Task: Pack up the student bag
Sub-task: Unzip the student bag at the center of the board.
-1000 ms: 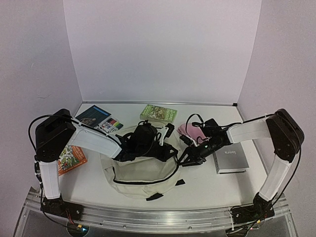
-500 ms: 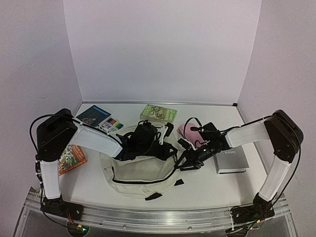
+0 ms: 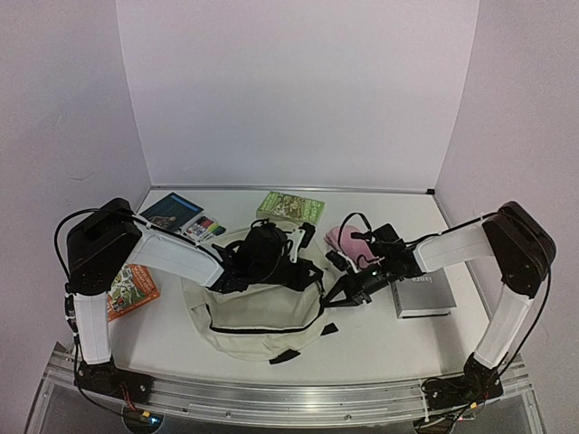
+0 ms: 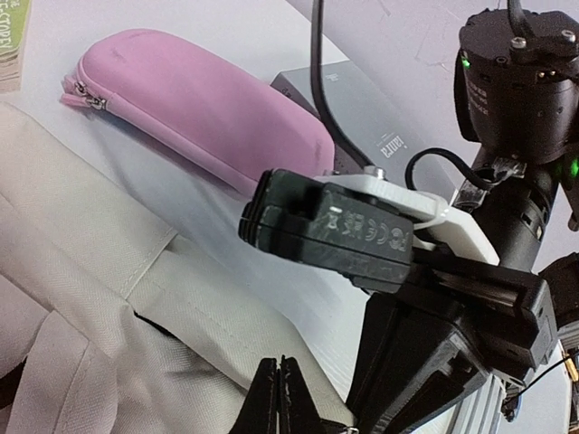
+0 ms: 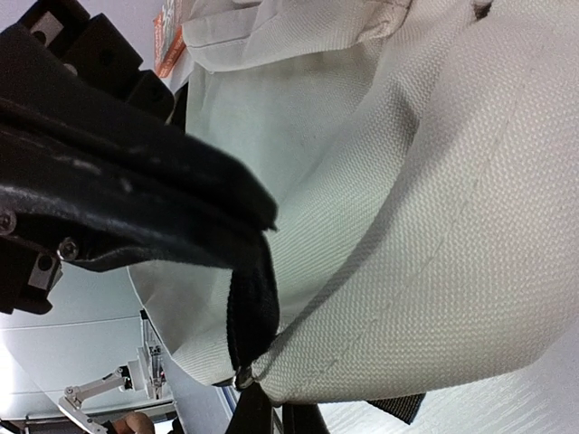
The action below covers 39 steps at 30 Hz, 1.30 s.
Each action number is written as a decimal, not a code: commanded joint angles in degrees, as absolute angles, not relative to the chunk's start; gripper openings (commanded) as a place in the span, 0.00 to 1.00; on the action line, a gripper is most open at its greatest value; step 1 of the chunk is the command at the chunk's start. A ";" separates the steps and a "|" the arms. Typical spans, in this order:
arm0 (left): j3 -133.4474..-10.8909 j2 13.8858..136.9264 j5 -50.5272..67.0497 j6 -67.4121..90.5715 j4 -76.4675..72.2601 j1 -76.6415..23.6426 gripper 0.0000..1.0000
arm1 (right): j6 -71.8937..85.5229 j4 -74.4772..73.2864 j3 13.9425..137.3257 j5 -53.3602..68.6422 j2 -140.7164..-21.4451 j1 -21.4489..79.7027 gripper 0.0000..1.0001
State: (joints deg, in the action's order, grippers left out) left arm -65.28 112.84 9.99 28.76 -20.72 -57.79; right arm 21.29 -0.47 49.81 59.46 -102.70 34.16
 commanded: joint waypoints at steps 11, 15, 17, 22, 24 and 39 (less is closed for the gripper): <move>-67.42 114.24 -3.21 32.46 -16.05 -51.91 0.00 | 12.86 -11.08 48.64 58.37 -97.61 33.76 0.00; -67.85 114.73 -3.94 32.54 -15.53 -49.38 0.00 | 11.20 -12.76 48.69 57.98 -97.74 33.67 0.00; -68.56 115.11 -3.98 32.31 -15.07 -48.34 0.00 | 10.73 -13.23 48.69 57.87 -97.82 33.66 0.00; -71.88 116.96 -3.57 31.29 -13.53 -46.20 0.00 | 9.53 -13.99 48.52 57.42 -97.99 33.66 0.00; -73.95 117.93 -2.95 30.73 -12.65 -45.39 0.00 | 9.18 -14.29 48.51 57.45 -97.94 33.66 0.00; -84.36 121.98 4.14 29.02 -4.38 -42.28 0.02 | 8.42 -14.87 49.08 56.53 -96.89 33.66 0.00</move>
